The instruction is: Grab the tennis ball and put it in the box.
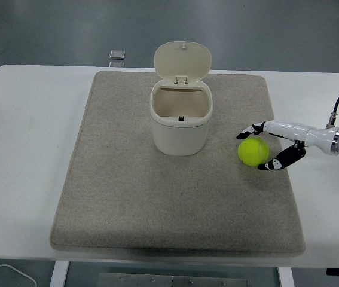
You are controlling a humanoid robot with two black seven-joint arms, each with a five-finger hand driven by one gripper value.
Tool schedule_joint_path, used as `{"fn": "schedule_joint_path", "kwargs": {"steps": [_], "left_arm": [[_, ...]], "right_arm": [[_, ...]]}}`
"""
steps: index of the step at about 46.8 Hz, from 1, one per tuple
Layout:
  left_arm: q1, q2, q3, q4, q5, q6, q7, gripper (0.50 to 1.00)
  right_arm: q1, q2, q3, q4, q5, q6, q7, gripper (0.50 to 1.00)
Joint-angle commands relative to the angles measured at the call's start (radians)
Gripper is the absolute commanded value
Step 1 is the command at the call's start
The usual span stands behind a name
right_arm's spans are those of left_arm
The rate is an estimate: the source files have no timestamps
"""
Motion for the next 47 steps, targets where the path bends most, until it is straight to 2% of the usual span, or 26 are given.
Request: {"fn": "schedule_joint_path", "kwargs": {"steps": [1,5,21,27,33,41,47], "left_arm": [[0.0,0.0,0.0,0.0,0.0,0.0,0.0,0.992],[0.0,0.0,0.0,0.0,0.0,0.002,0.0,0.992],[0.0,0.0,0.0,0.0,0.0,0.0,0.0,0.992],[0.0,0.0,0.0,0.0,0.0,0.002,0.0,0.992],[0.0,0.0,0.0,0.0,0.0,0.0,0.0,0.992],[0.0,0.0,0.0,0.0,0.0,0.0,0.0,0.992],[0.0,0.0,0.0,0.0,0.0,0.002,0.0,0.992]], "right_arm": [[0.0,-0.002,0.0,0.0,-0.001,0.001,0.001,0.703],[0.002,-0.002,-0.002,0.0,-0.001,0.003,0.001,0.662],[0.02,-0.02,0.017,0.009,0.006,0.026,0.005,0.566],[0.08,-0.044,0.023,0.017,0.025,0.109,0.031,0.511],[0.115,-0.064,0.08,0.026,0.072,0.181,0.039,0.507],[0.159,-0.064,0.181,0.029,0.117,0.313,0.034,0.507],[0.205,-0.052,0.187,0.038,0.16,0.339,0.021,0.507]]}}
